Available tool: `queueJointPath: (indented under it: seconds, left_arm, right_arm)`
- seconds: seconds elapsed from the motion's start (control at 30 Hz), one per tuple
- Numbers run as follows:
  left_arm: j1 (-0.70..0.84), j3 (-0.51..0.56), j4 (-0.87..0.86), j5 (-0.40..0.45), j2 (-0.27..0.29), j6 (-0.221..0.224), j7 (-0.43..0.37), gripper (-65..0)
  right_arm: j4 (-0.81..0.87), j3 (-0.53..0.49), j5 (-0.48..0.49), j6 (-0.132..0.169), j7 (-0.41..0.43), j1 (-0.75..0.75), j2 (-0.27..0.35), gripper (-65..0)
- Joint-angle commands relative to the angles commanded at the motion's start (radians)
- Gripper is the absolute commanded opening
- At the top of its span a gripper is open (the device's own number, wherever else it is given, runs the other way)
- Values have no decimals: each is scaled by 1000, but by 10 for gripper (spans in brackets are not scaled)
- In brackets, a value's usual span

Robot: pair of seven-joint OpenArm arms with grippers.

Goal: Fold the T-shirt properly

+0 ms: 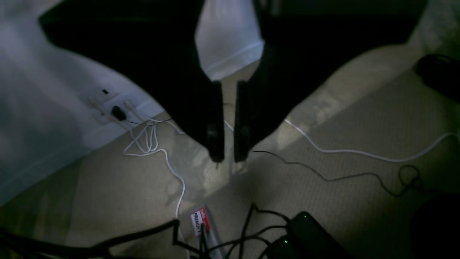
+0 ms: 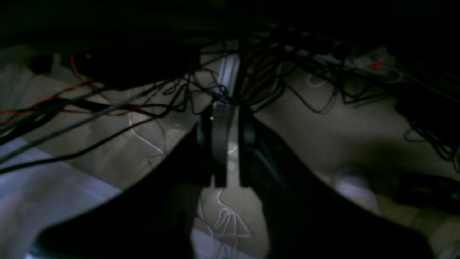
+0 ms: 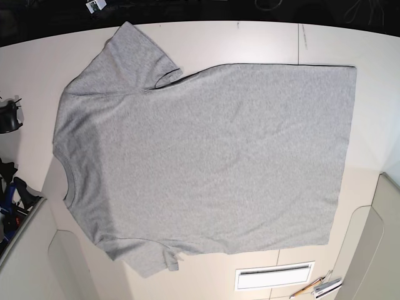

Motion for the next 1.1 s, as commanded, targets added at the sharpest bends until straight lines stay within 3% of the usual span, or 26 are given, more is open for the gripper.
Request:
queueJointPath:
  seconds: [0.23,0.37,0.57,0.73,0.9,0.97,1.1]
  left_arm:
    - [151,-2,243,-85,-75,0,78,-592]
    - [229,-49,372,-159,-106,0,153,-592]
    - [378,-279,589,-232,-106,0,211,-589]
    - [491,-438,805,-360,-106,0,275,-589]
    - [548,-584,940,-420,-106,0,290,-581]
    - [554,-646,983,-433,-106,0,307,-531]
    - [553,-767,1051,-572,-106,0,338,-522]
  right_arm:
    - [261,0,175,0,-119,-159,89,-586]
    - [391,0,194,0,-132,-236,143,-586]
    - [588,1,340,0,-275,-332,233,-586]
    - [695,11,447,10,-400,-339,269,-586]
    - [792,63,548,10,-485,-339,268,-586]
    - [838,98,579,11,-524,-339,268,-586]
    - [961,194,701,11,-636,-339,268,-580]
